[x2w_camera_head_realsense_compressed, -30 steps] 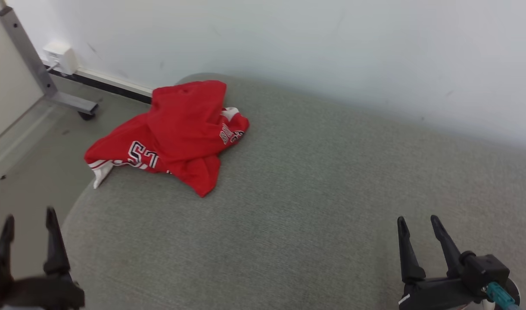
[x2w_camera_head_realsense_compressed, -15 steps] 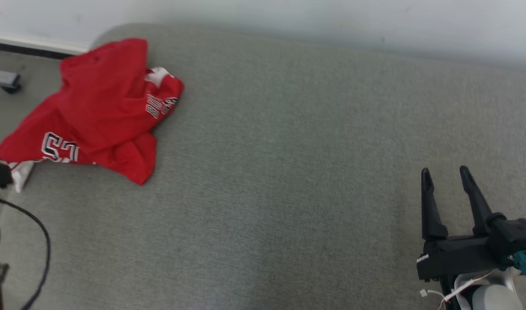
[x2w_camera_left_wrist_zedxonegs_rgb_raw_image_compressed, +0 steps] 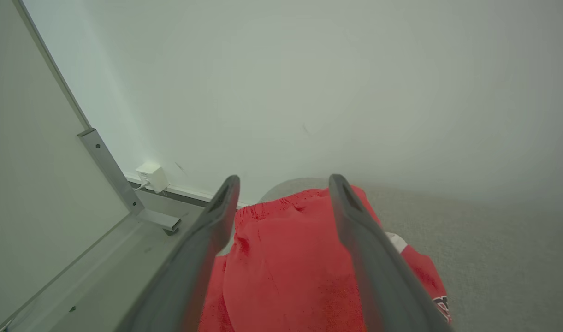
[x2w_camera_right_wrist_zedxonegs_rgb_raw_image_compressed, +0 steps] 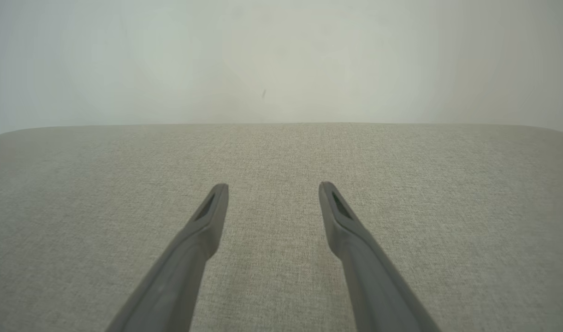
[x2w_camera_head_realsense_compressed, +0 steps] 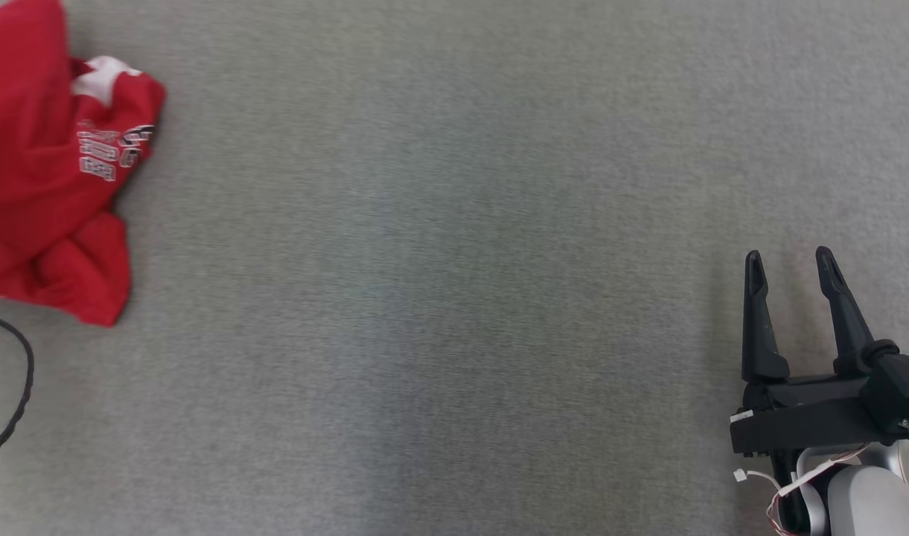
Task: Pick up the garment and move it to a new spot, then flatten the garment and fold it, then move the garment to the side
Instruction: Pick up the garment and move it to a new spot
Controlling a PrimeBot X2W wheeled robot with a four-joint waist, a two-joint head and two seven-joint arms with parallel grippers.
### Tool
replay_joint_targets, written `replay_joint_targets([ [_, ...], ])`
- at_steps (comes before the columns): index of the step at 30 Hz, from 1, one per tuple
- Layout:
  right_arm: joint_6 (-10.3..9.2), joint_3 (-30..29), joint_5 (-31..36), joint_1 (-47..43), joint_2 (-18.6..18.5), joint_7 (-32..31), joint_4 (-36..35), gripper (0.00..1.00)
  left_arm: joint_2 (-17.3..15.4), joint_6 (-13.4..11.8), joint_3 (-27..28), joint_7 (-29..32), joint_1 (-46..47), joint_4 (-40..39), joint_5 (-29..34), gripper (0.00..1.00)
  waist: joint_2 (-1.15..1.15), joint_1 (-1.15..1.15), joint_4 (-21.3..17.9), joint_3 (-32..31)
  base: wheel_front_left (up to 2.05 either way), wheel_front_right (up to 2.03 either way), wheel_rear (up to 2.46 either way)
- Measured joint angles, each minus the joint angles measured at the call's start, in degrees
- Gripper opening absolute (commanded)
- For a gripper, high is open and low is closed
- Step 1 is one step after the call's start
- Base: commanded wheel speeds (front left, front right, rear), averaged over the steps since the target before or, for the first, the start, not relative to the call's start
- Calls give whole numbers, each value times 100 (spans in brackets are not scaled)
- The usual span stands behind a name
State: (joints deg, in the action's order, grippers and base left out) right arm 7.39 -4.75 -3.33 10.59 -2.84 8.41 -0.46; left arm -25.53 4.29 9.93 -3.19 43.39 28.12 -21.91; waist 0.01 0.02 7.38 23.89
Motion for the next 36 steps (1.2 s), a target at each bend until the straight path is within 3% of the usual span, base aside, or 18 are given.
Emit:
replay_joint_targets([
  [16,1,41,0,80,1,16,97,100,-52,101,-396,933,327,1939,-94,100,0,-2,-489,275,0,0,0],
  [17,1,40,0,80,1,16,100,100,-16,67,-394,933,359,2017,-136,96,0,-2,-493,268,0,0,0],
  [18,1,37,0,80,1,15,118,100,-12,46,-479,923,395,2156,-53,0,0,-2,-496,243,0,0,0],
  [25,1,32,-12,58,1,21,152,100,-41,23,-584,310,628,2334,76,0,0,-2,-473,40,0,0,0],
  [36,1,88,-259,-127,1,232,546,100,-175,126,-855,-699,1166,1524,270,0,-1,-3,-360,-576,0,0,0],
])
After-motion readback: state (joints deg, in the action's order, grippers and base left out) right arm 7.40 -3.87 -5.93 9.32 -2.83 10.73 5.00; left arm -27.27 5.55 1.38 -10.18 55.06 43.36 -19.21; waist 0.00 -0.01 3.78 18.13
